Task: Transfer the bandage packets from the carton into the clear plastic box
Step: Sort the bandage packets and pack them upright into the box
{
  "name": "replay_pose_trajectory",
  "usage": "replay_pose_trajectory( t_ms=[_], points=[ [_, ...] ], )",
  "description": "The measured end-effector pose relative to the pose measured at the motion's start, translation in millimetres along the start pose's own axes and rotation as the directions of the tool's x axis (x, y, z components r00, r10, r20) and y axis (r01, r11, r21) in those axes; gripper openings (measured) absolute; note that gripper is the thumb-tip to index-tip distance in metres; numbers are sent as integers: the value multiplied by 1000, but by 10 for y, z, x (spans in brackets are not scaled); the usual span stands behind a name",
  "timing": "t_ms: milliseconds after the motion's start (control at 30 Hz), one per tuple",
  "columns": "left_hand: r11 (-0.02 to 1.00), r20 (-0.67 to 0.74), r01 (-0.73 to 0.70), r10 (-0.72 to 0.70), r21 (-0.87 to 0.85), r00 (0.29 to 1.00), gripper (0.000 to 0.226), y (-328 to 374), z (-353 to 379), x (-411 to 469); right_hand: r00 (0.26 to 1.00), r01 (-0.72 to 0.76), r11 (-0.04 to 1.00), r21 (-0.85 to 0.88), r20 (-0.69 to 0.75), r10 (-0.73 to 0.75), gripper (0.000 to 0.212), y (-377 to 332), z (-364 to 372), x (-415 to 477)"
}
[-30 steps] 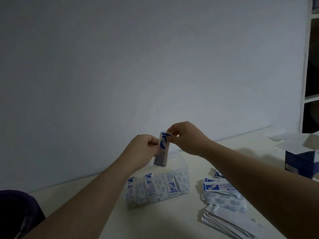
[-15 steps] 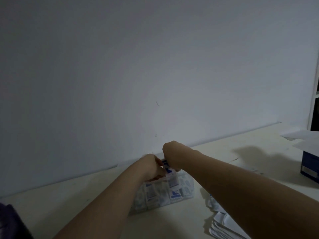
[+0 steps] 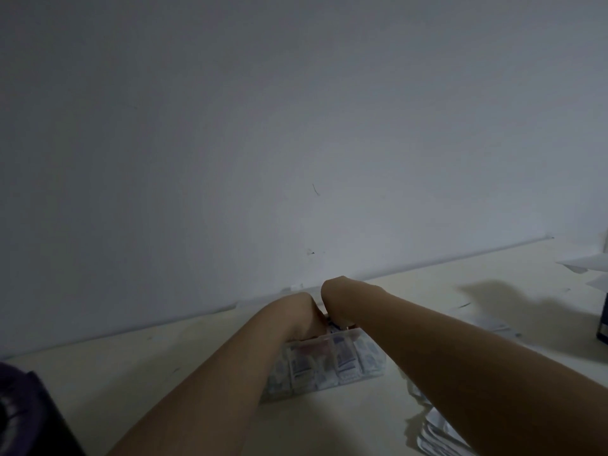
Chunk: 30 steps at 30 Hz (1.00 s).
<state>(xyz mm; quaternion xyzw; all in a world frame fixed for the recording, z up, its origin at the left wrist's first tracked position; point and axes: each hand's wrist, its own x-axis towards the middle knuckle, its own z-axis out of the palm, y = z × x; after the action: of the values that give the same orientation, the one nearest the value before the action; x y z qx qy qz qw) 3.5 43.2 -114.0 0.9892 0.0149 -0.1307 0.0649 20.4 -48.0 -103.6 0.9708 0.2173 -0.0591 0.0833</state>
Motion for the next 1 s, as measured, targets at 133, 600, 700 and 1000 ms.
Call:
replay_pose_trajectory(
  t_ms=[133,600,700,1000],
  points=[
    [1000,-6,10,-10,-11,1000,36,28,-14,-74,1000,6,1000,-12,10,-6,39,-34,13,11],
    [791,-684,-452,60,-411,727,17,64,-24,-624,968,108,926,362,-251,-15,13,846,-145,-1025],
    [758,-729,-542,130,-363,672,24,211,171,-889,999,24,979,204,-37,-17,25,1010,156,-1269],
    [812,-628,-501,229,-297,744,25,332,785,-1190,998,-50,979,196,38,43,26,1043,822,-1313]
  ],
)
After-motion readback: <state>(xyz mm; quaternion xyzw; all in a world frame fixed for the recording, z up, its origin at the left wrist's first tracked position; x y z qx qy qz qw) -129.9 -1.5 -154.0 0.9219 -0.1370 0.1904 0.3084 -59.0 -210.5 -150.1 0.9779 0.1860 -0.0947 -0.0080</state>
